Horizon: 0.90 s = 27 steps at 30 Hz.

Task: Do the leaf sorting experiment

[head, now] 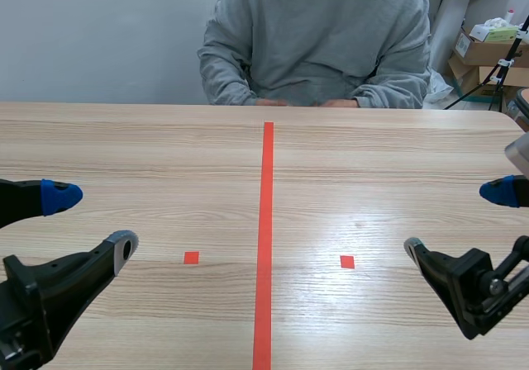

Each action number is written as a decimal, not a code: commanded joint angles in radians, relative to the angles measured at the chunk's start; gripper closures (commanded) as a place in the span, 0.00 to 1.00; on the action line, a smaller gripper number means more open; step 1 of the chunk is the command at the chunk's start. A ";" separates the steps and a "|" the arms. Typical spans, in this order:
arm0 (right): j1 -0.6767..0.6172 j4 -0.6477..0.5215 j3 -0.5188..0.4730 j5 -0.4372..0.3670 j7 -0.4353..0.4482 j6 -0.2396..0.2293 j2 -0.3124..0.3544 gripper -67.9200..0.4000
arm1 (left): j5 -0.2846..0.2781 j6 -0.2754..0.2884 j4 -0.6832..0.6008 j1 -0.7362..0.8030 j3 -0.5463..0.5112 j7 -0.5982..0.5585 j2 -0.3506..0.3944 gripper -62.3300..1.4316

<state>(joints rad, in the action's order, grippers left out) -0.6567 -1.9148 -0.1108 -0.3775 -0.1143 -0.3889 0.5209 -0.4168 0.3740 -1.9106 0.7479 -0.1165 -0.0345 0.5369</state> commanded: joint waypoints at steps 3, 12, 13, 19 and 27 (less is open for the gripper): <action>0.011 -0.014 -0.006 -0.006 0.015 0.000 0.000 0.00 | -0.009 0.002 -0.015 -0.003 -0.002 -0.017 -0.008 0.18; 0.011 -0.014 -0.006 -0.007 0.015 0.001 0.000 0.00 | -0.009 0.002 -0.015 -0.003 -0.002 -0.017 -0.013 0.18; 0.011 -0.014 -0.006 -0.007 0.015 0.001 0.000 0.00 | -0.009 0.002 -0.015 -0.003 -0.002 -0.017 -0.016 0.18; 0.011 -0.014 -0.006 -0.006 0.015 0.000 0.000 0.00 | -0.009 0.002 -0.015 -0.003 -0.002 -0.017 -0.024 0.18; 0.011 -0.014 -0.006 -0.007 0.015 0.001 0.000 0.00 | -0.009 0.002 -0.015 -0.003 -0.002 -0.017 -0.024 0.18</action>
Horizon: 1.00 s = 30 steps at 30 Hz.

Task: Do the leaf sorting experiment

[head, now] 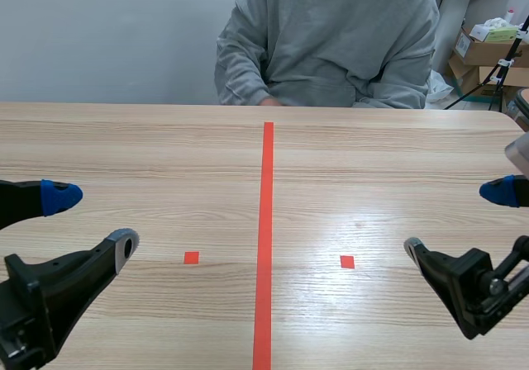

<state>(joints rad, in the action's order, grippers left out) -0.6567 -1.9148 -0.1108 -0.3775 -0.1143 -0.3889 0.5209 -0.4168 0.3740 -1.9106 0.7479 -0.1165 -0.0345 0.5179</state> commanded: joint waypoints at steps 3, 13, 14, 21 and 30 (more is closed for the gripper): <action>0.011 -0.014 -0.006 -0.007 0.015 0.001 -0.001 0.00 | -0.009 0.002 -0.015 -0.003 -0.002 -0.017 -0.005 0.18; 0.011 -0.014 -0.006 -0.007 0.014 0.001 -0.001 0.00 | -0.009 0.002 -0.015 -0.003 -0.002 -0.017 -0.005 0.18; 0.011 -0.014 -0.006 -0.007 0.014 0.001 -0.001 0.00 | -0.009 0.002 -0.015 -0.003 -0.002 -0.017 -0.005 0.18; 0.011 -0.014 -0.006 -0.007 -0.001 0.001 -0.001 0.00 | -0.009 0.002 -0.015 -0.003 -0.002 -0.016 -0.005 0.18; 0.011 -0.014 -0.006 -0.007 -0.004 0.001 -0.001 0.00 | -0.009 0.002 -0.015 -0.003 -0.002 -0.016 -0.005 0.18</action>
